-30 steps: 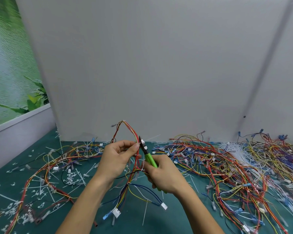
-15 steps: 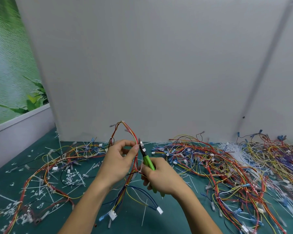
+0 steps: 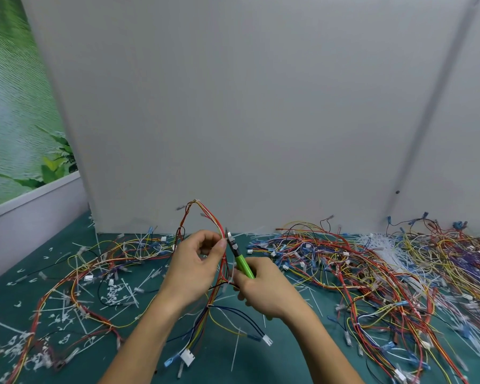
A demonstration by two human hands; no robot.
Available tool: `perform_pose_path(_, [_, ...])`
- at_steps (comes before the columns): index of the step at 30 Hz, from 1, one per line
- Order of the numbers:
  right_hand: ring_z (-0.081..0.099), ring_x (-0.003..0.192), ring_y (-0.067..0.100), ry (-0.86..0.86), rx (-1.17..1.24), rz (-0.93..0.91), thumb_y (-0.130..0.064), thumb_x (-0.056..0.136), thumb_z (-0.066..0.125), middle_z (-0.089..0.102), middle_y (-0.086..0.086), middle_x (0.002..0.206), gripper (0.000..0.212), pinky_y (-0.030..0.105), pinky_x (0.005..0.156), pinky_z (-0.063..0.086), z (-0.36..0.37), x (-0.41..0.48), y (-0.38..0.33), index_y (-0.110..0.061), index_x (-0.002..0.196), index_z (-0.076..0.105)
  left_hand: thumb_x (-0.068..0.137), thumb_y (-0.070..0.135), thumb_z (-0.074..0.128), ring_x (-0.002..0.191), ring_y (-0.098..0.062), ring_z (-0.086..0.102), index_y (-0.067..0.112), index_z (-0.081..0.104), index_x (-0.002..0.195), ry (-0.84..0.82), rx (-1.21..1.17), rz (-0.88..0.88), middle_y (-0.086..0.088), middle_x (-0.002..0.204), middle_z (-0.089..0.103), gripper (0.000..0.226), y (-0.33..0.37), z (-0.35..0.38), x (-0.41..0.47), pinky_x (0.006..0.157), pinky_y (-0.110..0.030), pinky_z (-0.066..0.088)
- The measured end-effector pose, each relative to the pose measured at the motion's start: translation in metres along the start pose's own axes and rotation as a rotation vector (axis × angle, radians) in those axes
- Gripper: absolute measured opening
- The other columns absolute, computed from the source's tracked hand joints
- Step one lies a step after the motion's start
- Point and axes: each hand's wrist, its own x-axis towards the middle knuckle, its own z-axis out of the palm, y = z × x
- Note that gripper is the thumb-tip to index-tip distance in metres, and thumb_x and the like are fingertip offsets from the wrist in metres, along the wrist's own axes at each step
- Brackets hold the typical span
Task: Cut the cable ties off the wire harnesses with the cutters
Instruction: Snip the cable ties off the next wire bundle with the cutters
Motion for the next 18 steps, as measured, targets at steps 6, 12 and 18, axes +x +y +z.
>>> perform_pose_path(6, [0.067,0.069,0.031,0.006,0.004,-0.009,-0.032,0.098,0.053,0.066,0.006,0.073,0.024,0.046,0.066,0.059,0.0013,0.0009,0.0015,-0.018,0.081,0.060,0.099,0.020,0.064,0.085,-0.008,0.064,0.019,0.066,0.093,0.004,0.018,0.023,0.001,0.090,0.070,0.007,0.0026,0.0024,-0.0005,0.078,-0.017,0.051])
perform_pose_path(12, [0.041,0.050,0.019,0.056,0.068,0.010,-0.031,0.095,0.055,0.046,-0.002,0.055,0.030,0.036,0.052,0.042,0.0033,0.0022,0.0034,-0.019,0.067,0.053,0.102,0.020,0.057,0.084,-0.013,0.059,0.016,0.059,0.097,-0.028,0.061,0.072,-0.004,0.090,0.065,0.006,0.0034,0.0039,-0.0023,0.079,-0.026,0.050])
perform_pose_path(18, [0.055,0.061,0.020,0.004,0.064,-0.008,-0.035,0.095,0.054,0.063,0.017,0.072,0.026,0.046,0.058,0.055,-0.0003,0.0028,0.0039,-0.015,0.079,0.060,0.103,0.024,0.053,0.083,-0.007,0.055,0.020,0.055,0.100,-0.036,0.111,0.093,0.001,0.090,0.061,0.006,0.0022,0.0044,-0.0033,0.074,-0.019,0.046])
